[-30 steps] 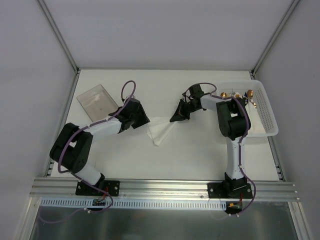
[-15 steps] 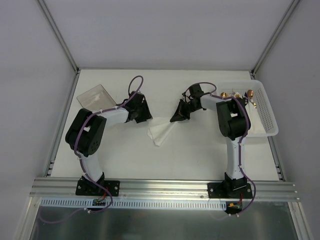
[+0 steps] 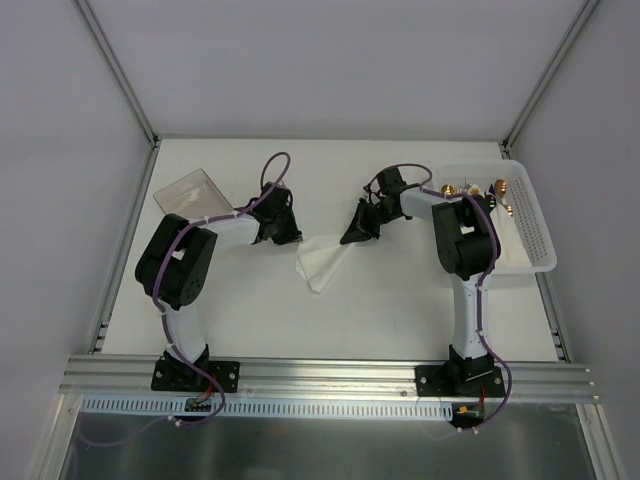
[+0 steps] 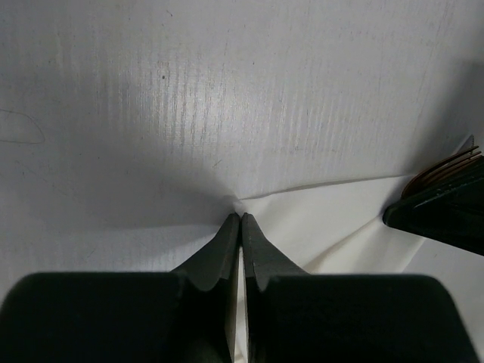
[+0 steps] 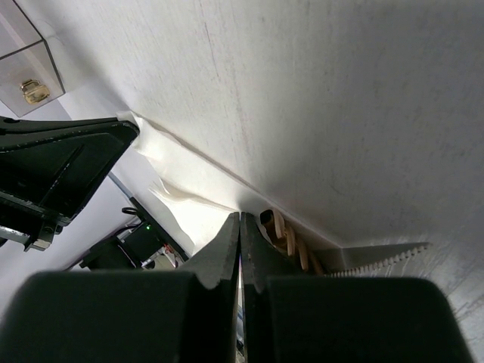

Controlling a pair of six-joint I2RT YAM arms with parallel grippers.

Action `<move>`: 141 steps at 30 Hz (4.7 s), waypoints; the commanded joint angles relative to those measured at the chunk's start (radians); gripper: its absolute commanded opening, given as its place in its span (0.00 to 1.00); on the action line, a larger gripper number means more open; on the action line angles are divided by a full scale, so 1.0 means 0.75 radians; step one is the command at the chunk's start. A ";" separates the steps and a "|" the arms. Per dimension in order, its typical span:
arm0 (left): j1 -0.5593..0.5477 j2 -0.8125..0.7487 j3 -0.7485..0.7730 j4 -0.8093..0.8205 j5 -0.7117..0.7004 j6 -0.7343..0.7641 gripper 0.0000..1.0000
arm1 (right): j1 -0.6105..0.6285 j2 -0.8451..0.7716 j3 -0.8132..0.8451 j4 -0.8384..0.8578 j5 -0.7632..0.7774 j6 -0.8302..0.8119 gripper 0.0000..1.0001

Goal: Place the utensils on the paper napkin and roll it up

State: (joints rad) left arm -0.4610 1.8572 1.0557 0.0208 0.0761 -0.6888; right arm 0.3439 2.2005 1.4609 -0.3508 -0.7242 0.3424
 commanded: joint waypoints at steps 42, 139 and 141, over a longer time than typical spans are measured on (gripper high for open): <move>-0.208 0.121 -0.174 0.085 0.140 -0.270 0.00 | 0.012 -0.107 0.077 -0.158 0.015 -0.229 0.09; -0.453 0.293 -0.078 0.376 0.404 -0.607 0.00 | -0.006 -0.058 0.022 -0.348 0.231 -0.432 0.00; -0.451 0.303 -0.062 0.320 0.385 -0.597 0.00 | -0.013 -0.091 0.042 -0.355 0.221 -0.444 0.00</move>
State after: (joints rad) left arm -0.7738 2.0281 1.0103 0.4145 0.4084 -1.1442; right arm 0.3328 2.1582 1.4811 -0.6113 -0.6586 0.0513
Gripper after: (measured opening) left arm 0.008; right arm 0.007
